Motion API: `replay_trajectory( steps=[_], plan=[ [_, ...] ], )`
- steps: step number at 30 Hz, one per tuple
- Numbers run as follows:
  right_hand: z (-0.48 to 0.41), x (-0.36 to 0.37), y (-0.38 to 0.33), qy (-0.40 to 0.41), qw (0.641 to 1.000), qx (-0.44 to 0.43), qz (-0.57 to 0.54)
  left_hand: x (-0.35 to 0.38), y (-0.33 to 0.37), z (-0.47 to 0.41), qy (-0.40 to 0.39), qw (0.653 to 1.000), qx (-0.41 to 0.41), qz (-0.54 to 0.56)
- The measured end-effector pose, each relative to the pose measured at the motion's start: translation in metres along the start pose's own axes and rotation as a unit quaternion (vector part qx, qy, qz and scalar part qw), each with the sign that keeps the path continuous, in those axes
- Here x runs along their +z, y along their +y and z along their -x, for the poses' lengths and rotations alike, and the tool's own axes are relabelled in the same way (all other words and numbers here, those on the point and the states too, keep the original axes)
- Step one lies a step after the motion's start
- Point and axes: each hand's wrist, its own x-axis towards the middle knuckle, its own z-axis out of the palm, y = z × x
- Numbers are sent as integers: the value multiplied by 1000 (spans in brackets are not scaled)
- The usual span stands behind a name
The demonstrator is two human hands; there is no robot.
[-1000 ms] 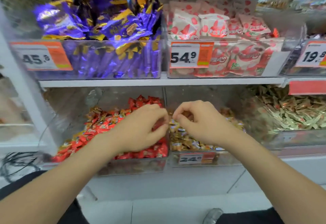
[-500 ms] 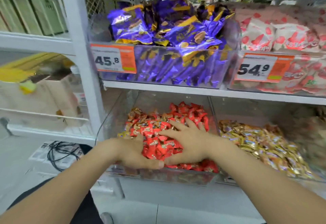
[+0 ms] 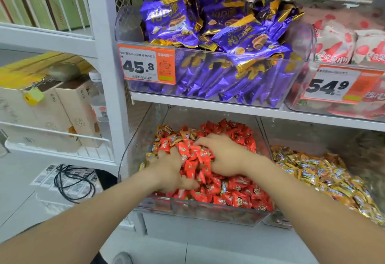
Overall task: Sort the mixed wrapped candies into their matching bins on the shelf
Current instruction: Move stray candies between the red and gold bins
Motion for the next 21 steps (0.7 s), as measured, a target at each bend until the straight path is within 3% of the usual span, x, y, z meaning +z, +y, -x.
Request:
replay_trajectory(
  steps=[3,9,15,18,21],
  plan=[
    [8,-11,14,29,999,-40,-18,-13,-13,-8,31,996,66,46],
    [39,-34,7,53,994,-94,-9,-43,-20,8,-15,990,121,74],
    [26,-35,-11,200,978,-6,55,-34,-25,-32,191,971,123,72],
    [2,-22,-16,224,974,6,-27,-31,-27,-51,160,966,196,52],
    [-15,-17,-19,141,985,-2,-103,-33,-25,-61,111,958,260,46]
  ],
)
